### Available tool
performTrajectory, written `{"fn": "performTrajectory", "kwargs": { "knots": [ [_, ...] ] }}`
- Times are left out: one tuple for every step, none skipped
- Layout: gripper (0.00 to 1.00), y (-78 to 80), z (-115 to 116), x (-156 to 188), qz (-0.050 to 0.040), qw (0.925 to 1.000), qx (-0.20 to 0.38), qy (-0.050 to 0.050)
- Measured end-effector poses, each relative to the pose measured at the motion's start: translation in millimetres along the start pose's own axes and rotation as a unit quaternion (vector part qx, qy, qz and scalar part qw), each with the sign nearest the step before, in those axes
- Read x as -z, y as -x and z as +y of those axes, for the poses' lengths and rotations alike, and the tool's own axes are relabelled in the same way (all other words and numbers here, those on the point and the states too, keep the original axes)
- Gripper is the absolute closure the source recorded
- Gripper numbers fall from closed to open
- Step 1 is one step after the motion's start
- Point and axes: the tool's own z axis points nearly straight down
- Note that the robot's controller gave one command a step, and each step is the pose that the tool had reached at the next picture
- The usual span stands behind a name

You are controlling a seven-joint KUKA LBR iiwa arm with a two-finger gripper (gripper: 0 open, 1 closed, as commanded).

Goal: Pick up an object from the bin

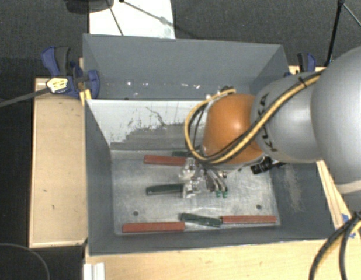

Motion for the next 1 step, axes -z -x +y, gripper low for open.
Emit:
{"fn": "performTrajectory", "kwargs": {
  "knots": [
    [1.00,0.0,0.1,0.0,0.0000,1.0000,-0.001,0.000]
  ]
}}
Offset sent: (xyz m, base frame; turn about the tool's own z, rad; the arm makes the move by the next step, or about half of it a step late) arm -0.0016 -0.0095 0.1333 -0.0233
